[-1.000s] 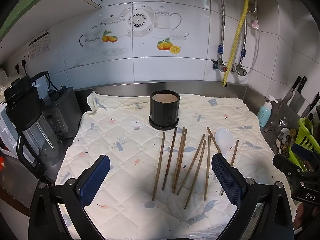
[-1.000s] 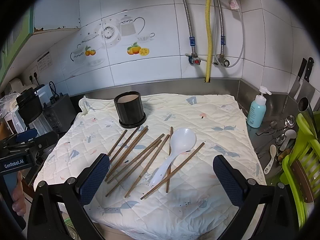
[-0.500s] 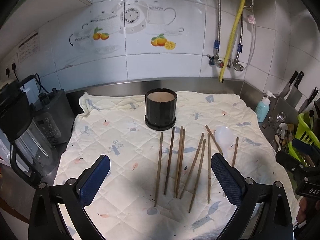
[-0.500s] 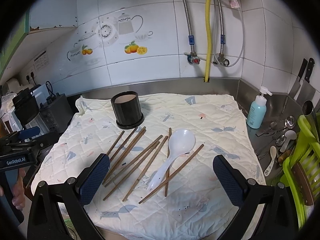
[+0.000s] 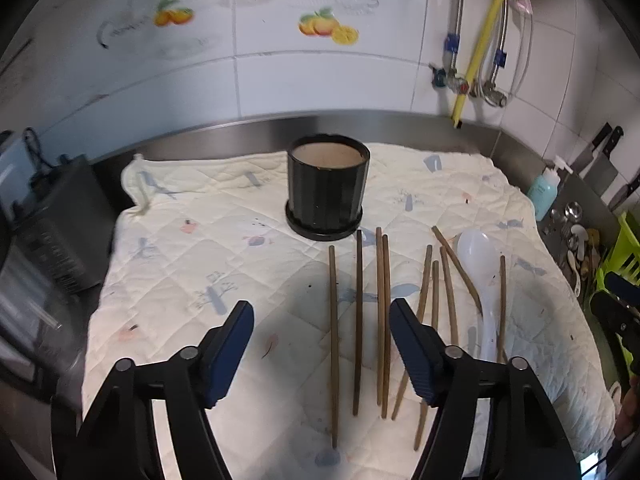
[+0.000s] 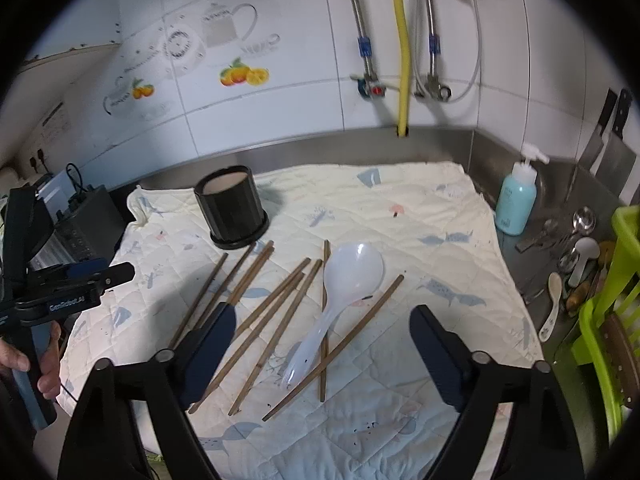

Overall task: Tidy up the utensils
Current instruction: 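Grasp a chopstick with the left tool while the right tool grasps the white rice paddle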

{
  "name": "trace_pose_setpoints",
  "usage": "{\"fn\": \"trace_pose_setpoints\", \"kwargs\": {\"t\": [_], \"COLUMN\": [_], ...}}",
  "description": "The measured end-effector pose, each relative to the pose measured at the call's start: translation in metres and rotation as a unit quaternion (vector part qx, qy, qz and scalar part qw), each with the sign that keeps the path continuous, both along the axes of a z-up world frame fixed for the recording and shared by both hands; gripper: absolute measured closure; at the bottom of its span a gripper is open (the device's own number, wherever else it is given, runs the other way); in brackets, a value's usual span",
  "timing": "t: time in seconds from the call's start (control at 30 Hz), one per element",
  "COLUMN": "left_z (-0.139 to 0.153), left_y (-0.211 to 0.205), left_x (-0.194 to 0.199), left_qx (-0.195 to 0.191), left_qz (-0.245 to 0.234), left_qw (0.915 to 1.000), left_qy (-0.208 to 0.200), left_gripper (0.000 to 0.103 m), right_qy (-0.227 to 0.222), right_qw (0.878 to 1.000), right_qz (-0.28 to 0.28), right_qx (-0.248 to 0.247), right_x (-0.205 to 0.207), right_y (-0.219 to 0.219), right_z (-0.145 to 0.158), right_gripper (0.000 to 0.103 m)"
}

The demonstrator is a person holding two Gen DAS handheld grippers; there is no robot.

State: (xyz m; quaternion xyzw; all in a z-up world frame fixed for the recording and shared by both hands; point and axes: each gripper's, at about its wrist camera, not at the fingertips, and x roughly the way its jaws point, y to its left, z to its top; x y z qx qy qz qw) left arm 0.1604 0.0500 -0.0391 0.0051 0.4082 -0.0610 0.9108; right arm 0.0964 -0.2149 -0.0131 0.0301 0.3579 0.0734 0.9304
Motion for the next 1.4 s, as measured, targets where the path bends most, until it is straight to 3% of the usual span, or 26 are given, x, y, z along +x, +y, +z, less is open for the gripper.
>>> {"fn": "trace_pose_setpoints", "kwargs": {"t": [0.33,0.53,1.03,1.23,1.4], "left_z": [-0.050,-0.085,-0.136,-0.140,-0.140], "left_y": [-0.011,-0.019,-0.031,-0.041,-0.048], "left_x": [0.085,0.130,0.187,0.194,0.194], "left_qx": [-0.029,-0.041,-0.041,-0.025,-0.008], "left_qz": [-0.063,-0.085,-0.086,-0.089,-0.091], "left_qw": [0.9957,0.9906,0.9845,0.9860,0.9873], "left_qy": [0.061,0.099,0.147,0.139,0.130], "left_gripper": [0.061,0.073,0.083,0.093,0.094], "right_qy": [0.045,0.069,0.107,0.124,0.129], "right_qw": [0.999,0.996,0.991,0.989,0.988], "right_qz": [-0.029,-0.049,-0.070,-0.070,-0.068], "right_qx": [0.002,0.008,0.025,0.036,0.043], "right_x": [0.030,0.044,0.074,0.086,0.097], "right_y": [-0.010,-0.022,-0.037,-0.042,-0.041], "right_z": [-0.024,-0.037,-0.060,-0.070,-0.073], "right_gripper": [0.030,0.037,0.043,0.051,0.052]}}
